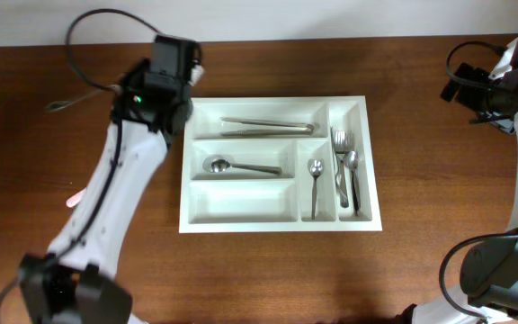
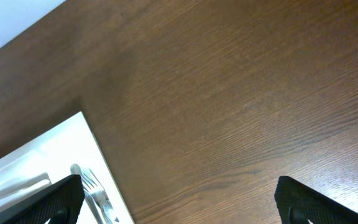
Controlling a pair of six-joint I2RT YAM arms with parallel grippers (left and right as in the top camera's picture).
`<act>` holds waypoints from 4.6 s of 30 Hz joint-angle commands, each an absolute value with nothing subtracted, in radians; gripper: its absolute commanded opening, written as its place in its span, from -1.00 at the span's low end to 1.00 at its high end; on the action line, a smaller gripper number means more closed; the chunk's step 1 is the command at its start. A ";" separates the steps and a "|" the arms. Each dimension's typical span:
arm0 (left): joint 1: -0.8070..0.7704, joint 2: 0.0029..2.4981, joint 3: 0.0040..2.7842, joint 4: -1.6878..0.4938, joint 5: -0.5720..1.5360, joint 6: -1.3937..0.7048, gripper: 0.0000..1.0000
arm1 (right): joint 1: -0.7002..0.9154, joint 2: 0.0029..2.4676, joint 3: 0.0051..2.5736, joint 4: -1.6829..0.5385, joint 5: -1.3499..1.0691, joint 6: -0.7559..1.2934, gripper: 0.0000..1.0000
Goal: Pack container
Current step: 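Lift the spoon and carry it over the tray with the left gripper, then place the spoon beside the first spoon and open the left gripper, then move the left gripper to the pink plastic knife and grasp it, then carry the pink knife over the tray's bottom-left compartment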
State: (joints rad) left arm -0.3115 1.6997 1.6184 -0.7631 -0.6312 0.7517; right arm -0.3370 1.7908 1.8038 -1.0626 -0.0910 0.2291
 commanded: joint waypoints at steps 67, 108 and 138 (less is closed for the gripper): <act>0.048 1.598 1.411 -1.163 -0.301 0.437 0.61 | -0.341 1.785 1.823 -1.059 -0.093 0.226 0.97; 0.382 2.074 1.404 -0.834 -0.064 1.277 0.32 | -0.341 1.785 1.823 -1.059 -0.093 0.226 0.97; 0.249 1.884 1.465 -0.902 -0.049 1.283 -0.97 | -0.341 1.785 1.823 -1.059 -0.093 0.226 0.97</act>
State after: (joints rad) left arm 0.2729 1.9900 1.4235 -0.8917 -0.0597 1.2736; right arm -0.3370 1.7908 1.8038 -1.0626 -0.0917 0.2283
